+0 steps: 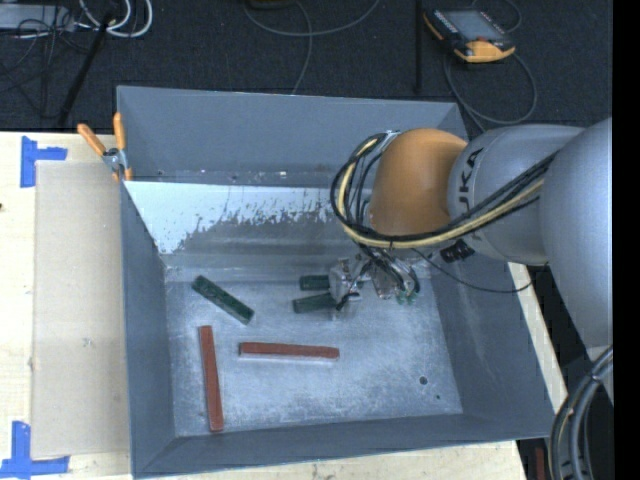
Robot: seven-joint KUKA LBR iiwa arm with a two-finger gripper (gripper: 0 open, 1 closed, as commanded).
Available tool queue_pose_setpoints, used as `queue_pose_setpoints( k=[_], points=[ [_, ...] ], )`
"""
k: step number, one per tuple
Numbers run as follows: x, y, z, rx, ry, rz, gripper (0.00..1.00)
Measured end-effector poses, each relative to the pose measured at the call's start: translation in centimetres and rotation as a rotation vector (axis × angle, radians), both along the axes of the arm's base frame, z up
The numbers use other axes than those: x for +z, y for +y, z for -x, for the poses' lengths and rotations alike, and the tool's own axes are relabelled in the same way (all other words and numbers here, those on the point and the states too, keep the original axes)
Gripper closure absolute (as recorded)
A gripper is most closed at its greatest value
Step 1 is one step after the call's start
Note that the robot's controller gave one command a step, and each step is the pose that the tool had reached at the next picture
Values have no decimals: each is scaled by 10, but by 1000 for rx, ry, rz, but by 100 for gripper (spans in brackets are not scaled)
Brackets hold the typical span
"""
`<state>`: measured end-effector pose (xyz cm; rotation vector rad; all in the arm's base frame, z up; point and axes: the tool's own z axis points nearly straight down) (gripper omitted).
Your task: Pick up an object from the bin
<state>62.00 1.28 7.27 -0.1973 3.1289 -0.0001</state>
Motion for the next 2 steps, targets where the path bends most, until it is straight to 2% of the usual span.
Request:
queue_pose_setpoints(
  k=[1, 2],
  points=[
    [105, 3, 2, -19, -3, 0, 100],
    [155, -11, -4, 319, 0, 2, 100]
  ],
)
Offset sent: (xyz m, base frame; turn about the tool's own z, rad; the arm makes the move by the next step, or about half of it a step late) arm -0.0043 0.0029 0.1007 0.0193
